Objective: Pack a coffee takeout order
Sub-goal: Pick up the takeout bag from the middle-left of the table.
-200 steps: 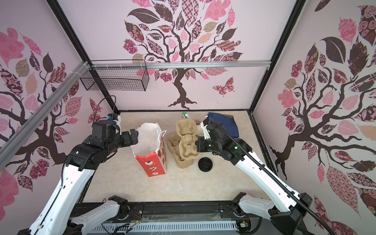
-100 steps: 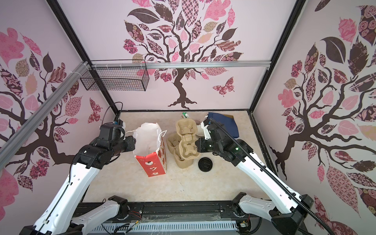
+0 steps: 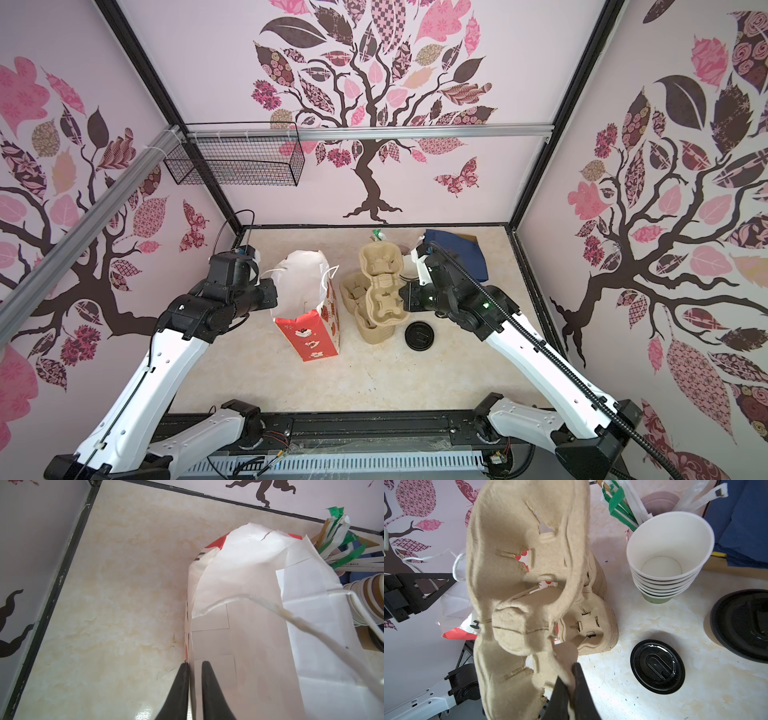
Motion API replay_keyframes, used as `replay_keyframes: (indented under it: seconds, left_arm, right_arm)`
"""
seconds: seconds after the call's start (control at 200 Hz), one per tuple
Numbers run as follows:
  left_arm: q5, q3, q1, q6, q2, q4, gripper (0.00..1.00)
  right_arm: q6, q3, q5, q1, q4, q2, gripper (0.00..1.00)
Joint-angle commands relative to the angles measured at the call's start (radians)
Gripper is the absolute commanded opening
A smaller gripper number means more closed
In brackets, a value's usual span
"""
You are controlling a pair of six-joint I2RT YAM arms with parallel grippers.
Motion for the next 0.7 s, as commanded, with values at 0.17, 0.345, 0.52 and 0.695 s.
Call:
replay_keyframes:
  seconds: [0.17, 0.345, 0.52, 0.695]
  left_arm:
    - [0.052, -0.02, 0.005, -0.015, -0.033, 0.054, 0.0]
    - [0.082, -0.032, 0.005, -0.052, -0.065, 0.087, 0.0]
    - [0.101, -0.066, 0.005, -0.104, -0.123, 0.151, 0.0]
    - [0.103, -0.092, 0.005, -0.128, -0.137, 0.169, 0.0]
  right_arm:
    - [0.007, 0.012, -0.023, -0.003, 0.013, -0.018, 0.0]
    - [0.011, 0.015, -0.032, -0.003, 0.032, -0.003, 0.01]
    - [0.026, 0.045, -0.046, -0.004, 0.048, 0.036, 0.01]
    - [0.036, 0.078, -0.044, -0.003, 0.067, 0.051, 0.01]
